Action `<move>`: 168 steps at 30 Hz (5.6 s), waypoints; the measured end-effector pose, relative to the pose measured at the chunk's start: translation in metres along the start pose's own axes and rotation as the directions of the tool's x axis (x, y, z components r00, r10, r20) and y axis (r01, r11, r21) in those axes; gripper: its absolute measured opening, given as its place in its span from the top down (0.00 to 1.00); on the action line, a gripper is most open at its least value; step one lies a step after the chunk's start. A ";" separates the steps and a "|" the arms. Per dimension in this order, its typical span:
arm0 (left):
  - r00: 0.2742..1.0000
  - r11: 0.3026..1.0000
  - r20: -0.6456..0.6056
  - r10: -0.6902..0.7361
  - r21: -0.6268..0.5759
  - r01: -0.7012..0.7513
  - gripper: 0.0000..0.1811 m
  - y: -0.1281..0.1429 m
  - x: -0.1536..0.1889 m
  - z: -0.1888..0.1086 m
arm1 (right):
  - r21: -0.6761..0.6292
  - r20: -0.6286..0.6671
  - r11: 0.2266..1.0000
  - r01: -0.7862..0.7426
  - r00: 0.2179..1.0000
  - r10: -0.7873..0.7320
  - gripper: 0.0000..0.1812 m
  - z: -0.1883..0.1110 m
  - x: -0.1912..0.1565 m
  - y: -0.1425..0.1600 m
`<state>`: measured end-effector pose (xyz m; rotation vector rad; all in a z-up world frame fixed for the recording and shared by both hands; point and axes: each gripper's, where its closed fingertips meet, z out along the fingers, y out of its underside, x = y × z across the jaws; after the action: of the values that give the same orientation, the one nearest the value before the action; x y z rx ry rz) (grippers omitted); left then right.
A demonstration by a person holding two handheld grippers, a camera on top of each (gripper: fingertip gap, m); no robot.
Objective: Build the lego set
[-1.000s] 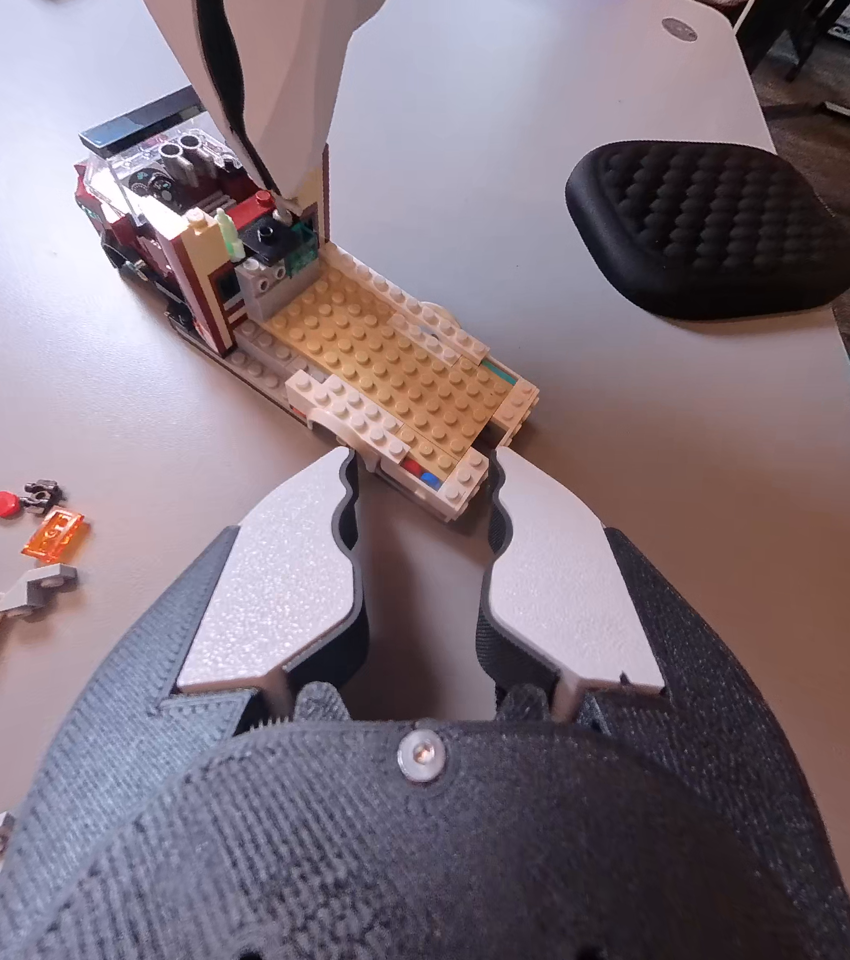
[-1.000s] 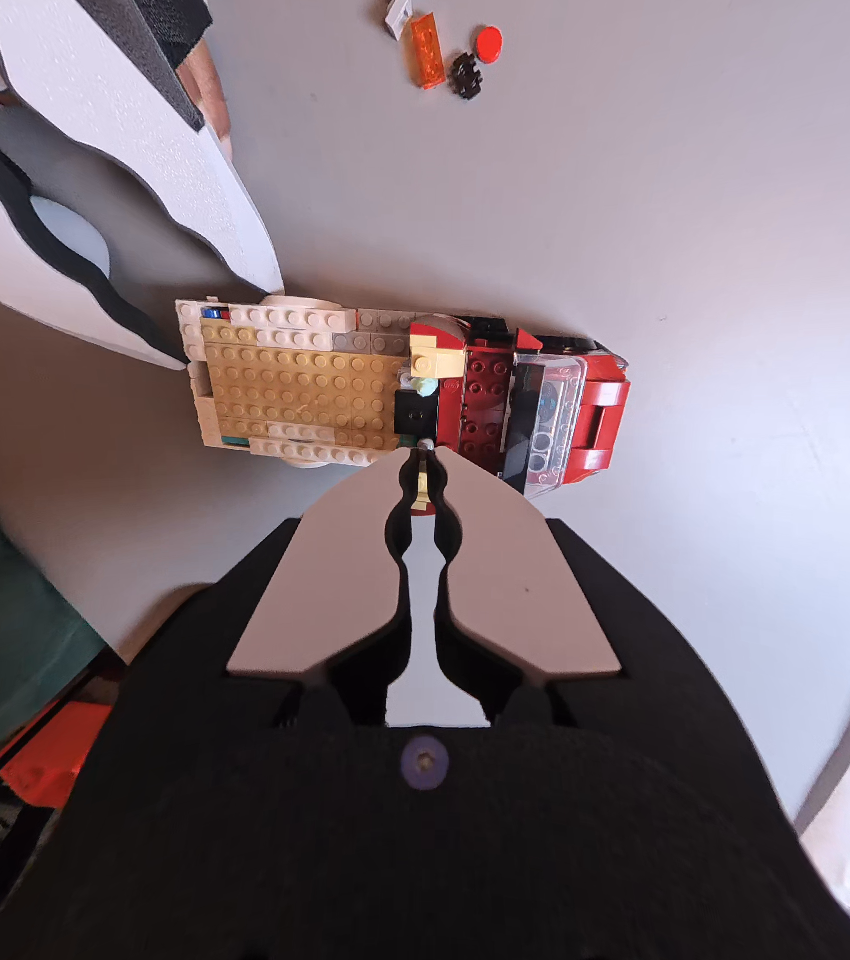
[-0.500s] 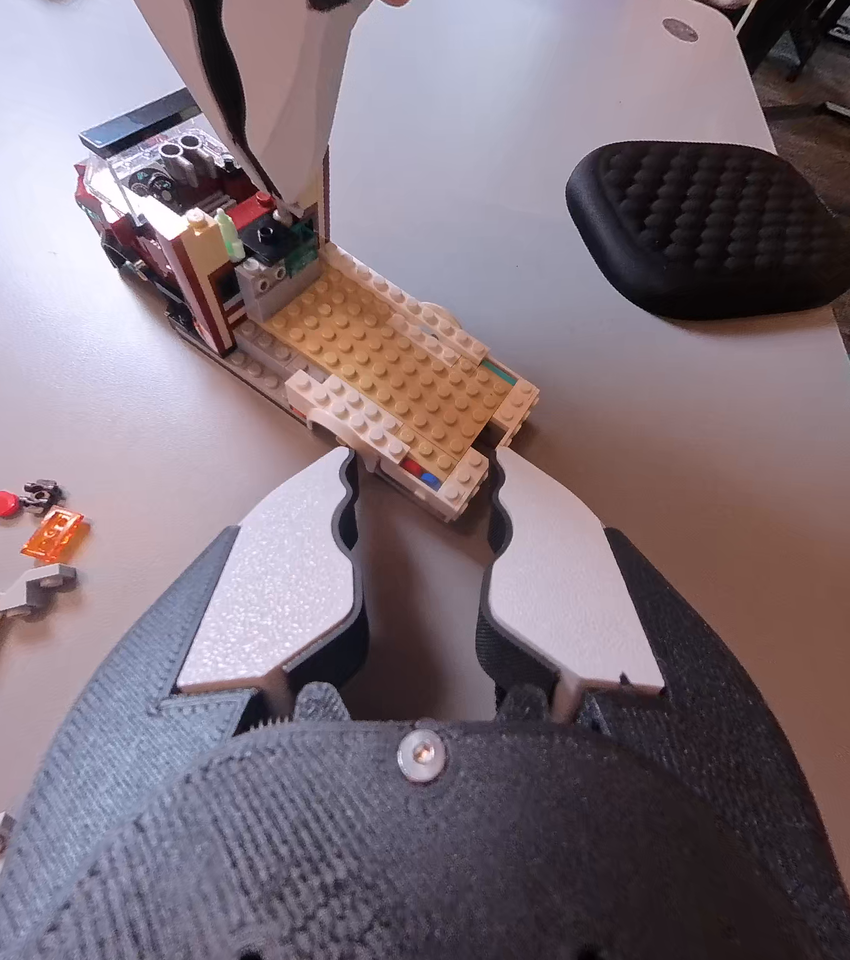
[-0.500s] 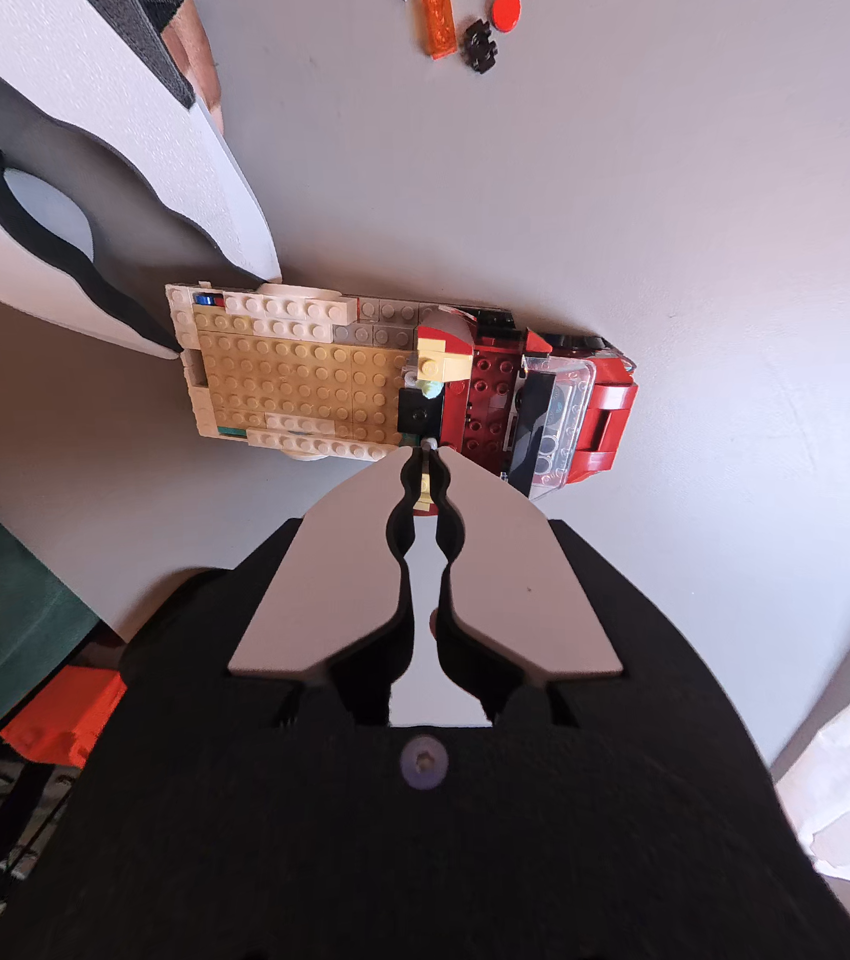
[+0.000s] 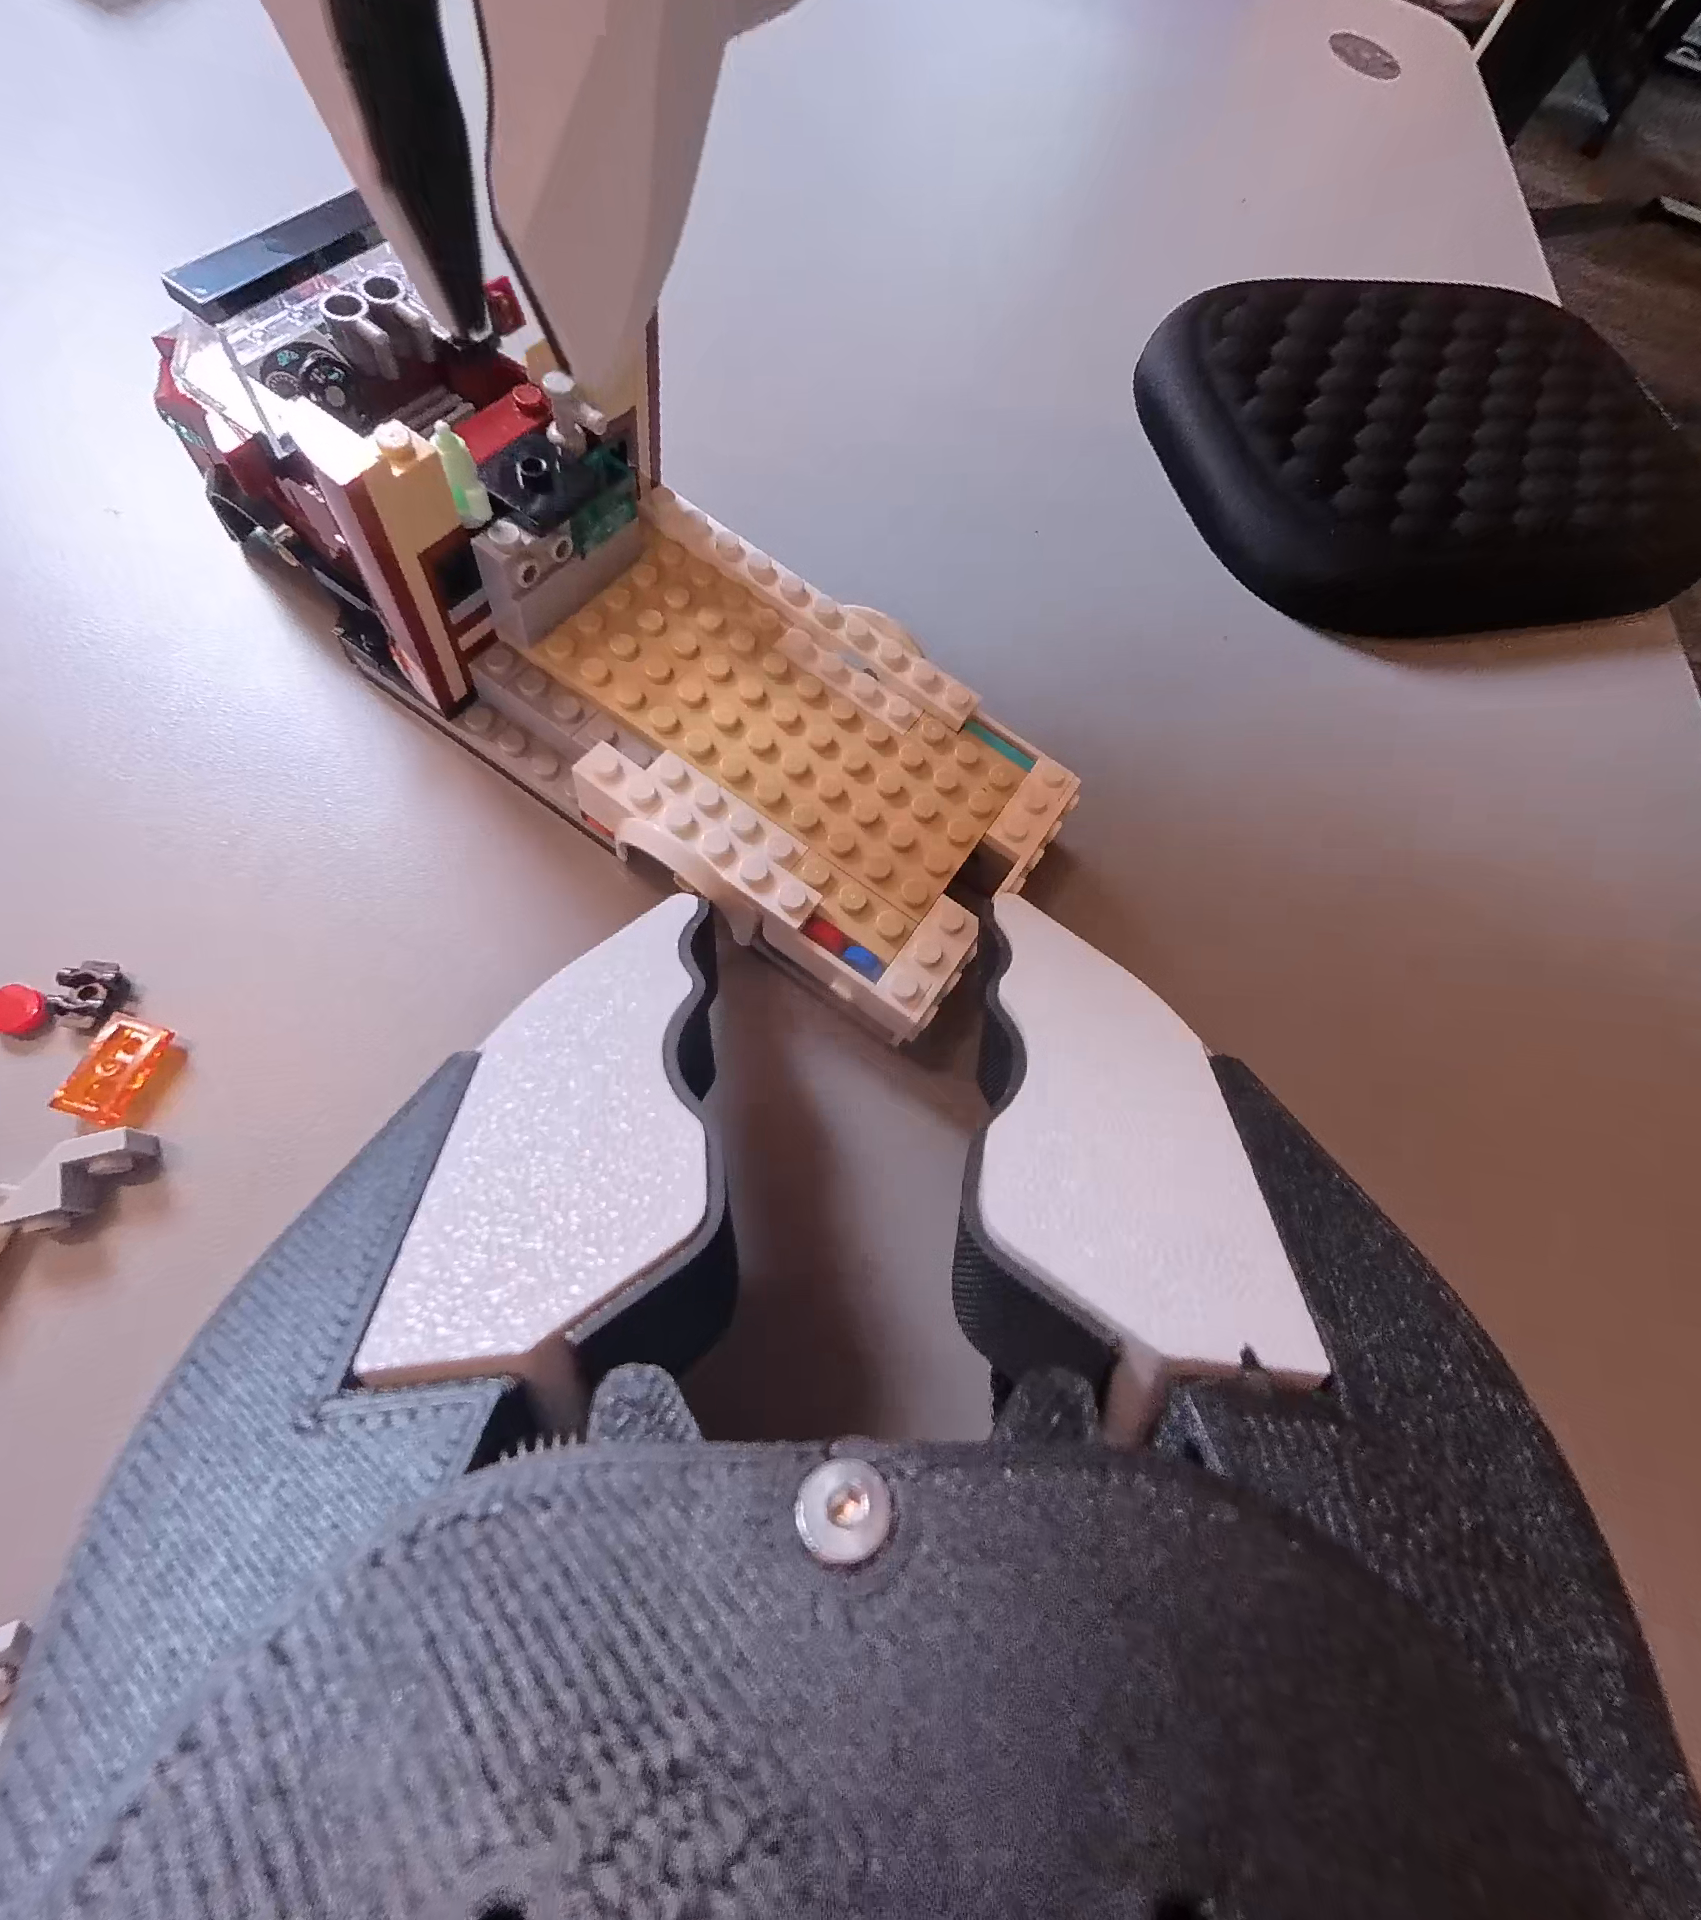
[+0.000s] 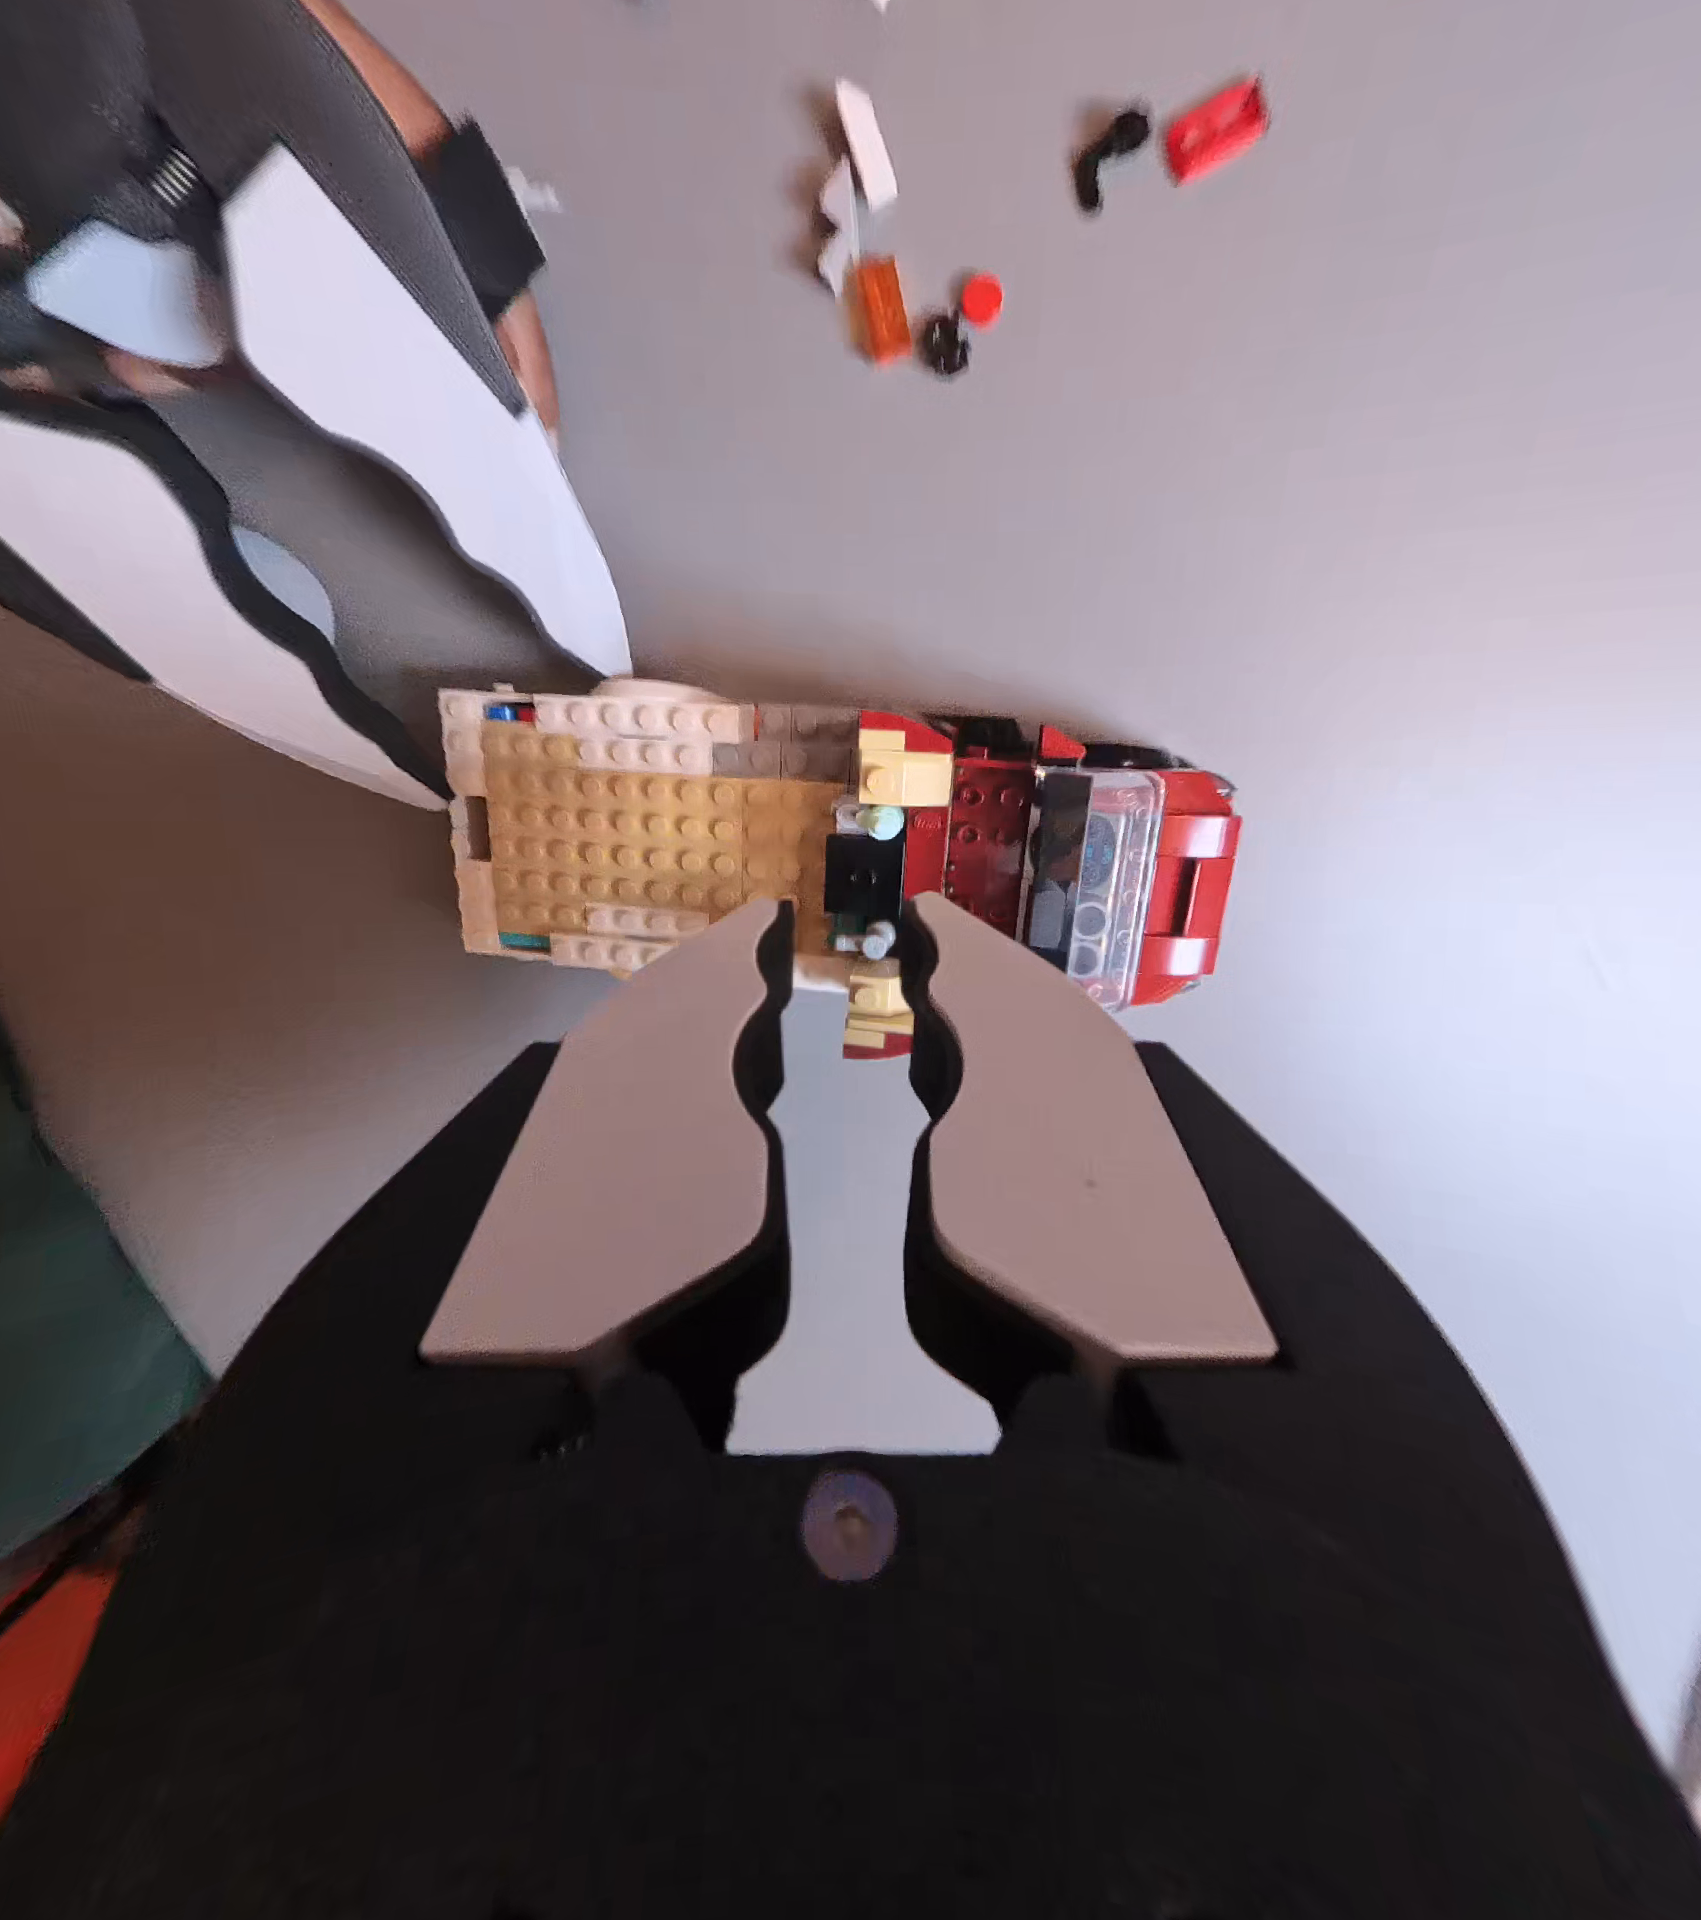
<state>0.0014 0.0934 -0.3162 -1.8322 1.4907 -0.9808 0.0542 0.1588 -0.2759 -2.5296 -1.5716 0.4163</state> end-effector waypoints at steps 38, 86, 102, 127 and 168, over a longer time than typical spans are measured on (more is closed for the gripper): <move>1.000 1.000 -0.018 -0.002 0.003 0.002 0.74 0.001 0.009 0.002 | 0.174 -0.295 0.984 0.031 0.955 0.022 0.86 0.026 0.005 0.004; 1.000 1.000 -0.010 -0.003 0.005 0.003 0.74 0.000 0.008 0.001 | 0.138 -0.160 0.990 0.006 0.987 0.017 0.89 0.003 -0.002 0.013; 0.997 1.000 0.082 0.002 0.018 -0.003 0.74 0.002 -0.015 -0.015 | 0.870 -0.091 0.492 -0.026 0.973 0.211 0.71 -0.051 0.034 0.010; 0.929 0.997 0.369 0.009 -0.071 0.019 0.70 0.013 -0.037 -0.022 | 0.871 -0.169 0.490 0.033 0.957 0.237 0.75 -0.048 0.039 0.028; 0.939 0.999 0.342 0.027 -0.042 -0.014 0.60 0.016 -0.057 -0.024 | 0.613 -0.320 0.776 0.147 0.945 0.074 0.72 0.019 0.047 0.036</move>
<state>-0.0335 0.1458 -0.3253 -1.8955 1.3176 -0.5855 0.0992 0.1836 -0.3106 -1.9172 -1.1043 0.4043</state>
